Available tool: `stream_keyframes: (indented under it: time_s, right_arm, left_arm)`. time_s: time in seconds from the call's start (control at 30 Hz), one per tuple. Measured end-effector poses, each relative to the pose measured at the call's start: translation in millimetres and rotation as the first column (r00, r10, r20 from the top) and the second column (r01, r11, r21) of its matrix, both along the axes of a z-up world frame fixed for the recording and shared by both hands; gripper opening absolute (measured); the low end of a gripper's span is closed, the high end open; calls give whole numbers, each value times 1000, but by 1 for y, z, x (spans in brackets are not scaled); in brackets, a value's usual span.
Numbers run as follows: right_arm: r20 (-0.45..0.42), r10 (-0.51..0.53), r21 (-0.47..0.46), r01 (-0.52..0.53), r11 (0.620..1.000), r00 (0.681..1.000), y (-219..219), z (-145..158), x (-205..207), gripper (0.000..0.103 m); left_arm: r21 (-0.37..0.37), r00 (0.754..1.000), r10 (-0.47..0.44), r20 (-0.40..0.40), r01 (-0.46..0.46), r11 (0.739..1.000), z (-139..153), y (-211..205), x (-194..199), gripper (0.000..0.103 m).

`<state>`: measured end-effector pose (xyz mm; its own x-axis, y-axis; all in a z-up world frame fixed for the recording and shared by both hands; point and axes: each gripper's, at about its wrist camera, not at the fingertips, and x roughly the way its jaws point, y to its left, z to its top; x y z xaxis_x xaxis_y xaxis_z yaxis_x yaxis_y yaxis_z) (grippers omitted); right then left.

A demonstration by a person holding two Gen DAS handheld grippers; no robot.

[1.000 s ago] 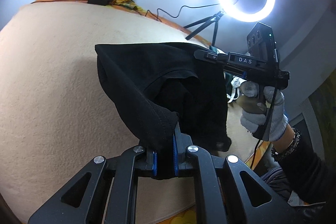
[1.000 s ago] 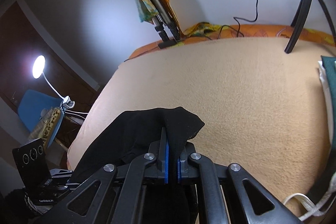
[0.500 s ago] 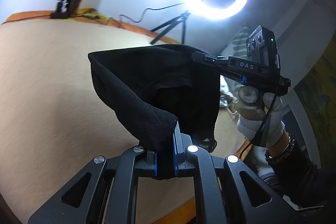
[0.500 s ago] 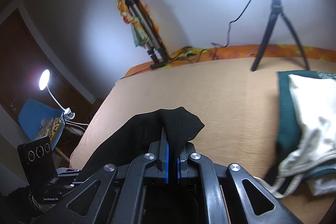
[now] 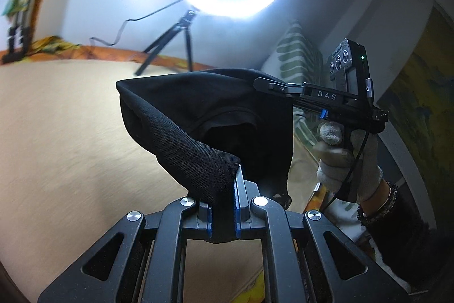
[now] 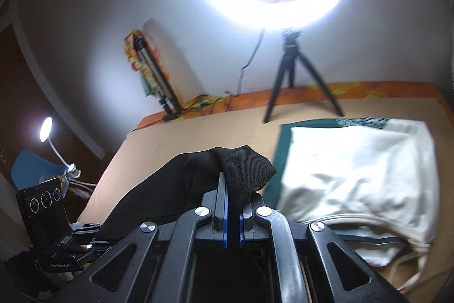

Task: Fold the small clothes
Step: 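Lift the bundle with both grippers and carry it onto the green-and-white cloth pile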

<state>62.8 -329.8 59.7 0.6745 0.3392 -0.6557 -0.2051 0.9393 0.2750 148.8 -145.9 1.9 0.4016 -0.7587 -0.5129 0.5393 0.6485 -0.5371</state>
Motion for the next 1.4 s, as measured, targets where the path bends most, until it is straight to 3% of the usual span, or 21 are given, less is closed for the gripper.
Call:
stream_keyframes:
  time_s: [0.37,0.63,0.87,1.13,1.3,1.4]
  right_arm:
    - [48,-85,-68,88,994,995,-75,26,9,2]
    - [95,-119,-105,129,986,988,-124,40,37,2]
    - [83,-146,-103,155,983,986,-167,21,65,2]
    - [38,-115,-93,118,989,993,-183,-16,95,3]
    - [-25,-213,-146,208,967,977,-205,-31,107,19]
    - [-24,-274,-186,265,946,961,-213,-31,104,22]
  left_arm:
    - [-11,997,-72,29,72,997,-2,-67,32,9]
    - [19,992,-90,83,89,996,-1,-116,61,9]
    - [75,989,-111,101,103,992,-19,-150,78,9]
    - [139,990,-124,64,114,984,-41,-158,83,9]
    - [192,991,-129,22,122,974,-43,-155,79,14]
    - [243,994,-112,0,109,964,-45,-150,73,21]
